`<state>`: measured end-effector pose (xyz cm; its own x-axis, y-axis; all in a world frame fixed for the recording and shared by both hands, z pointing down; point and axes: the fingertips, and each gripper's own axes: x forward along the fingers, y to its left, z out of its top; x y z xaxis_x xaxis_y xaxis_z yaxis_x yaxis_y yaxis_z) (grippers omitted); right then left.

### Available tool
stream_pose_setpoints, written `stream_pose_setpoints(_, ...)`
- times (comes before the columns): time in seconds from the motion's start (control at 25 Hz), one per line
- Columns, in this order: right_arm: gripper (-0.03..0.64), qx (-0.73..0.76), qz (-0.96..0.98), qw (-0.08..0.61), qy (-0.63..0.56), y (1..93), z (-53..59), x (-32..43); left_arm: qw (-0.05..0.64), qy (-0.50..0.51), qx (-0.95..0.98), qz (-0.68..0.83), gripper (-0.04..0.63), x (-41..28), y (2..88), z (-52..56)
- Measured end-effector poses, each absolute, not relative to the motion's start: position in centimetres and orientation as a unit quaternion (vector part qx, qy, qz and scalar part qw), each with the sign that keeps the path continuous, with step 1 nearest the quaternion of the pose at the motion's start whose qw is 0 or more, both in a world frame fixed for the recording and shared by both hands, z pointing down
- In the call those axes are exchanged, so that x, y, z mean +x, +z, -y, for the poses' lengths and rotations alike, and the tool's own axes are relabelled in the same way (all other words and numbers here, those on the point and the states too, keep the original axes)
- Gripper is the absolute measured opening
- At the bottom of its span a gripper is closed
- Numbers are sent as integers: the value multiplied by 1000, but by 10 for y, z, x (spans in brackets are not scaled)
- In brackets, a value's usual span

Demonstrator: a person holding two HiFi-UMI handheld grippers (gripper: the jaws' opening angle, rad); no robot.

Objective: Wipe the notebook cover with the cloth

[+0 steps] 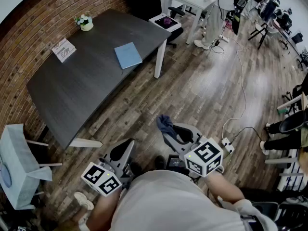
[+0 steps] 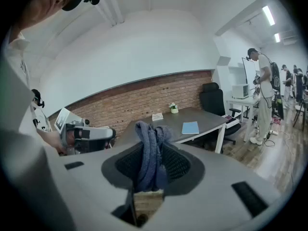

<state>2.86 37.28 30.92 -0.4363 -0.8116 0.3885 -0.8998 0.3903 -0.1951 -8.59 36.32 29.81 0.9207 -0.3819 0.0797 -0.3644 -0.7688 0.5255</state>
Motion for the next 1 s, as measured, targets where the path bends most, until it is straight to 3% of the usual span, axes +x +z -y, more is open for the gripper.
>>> stream_pose_setpoints(1.0,123,520,820,99,218,319,-377,62,285,-6,938,198,11,-53,306,-363)
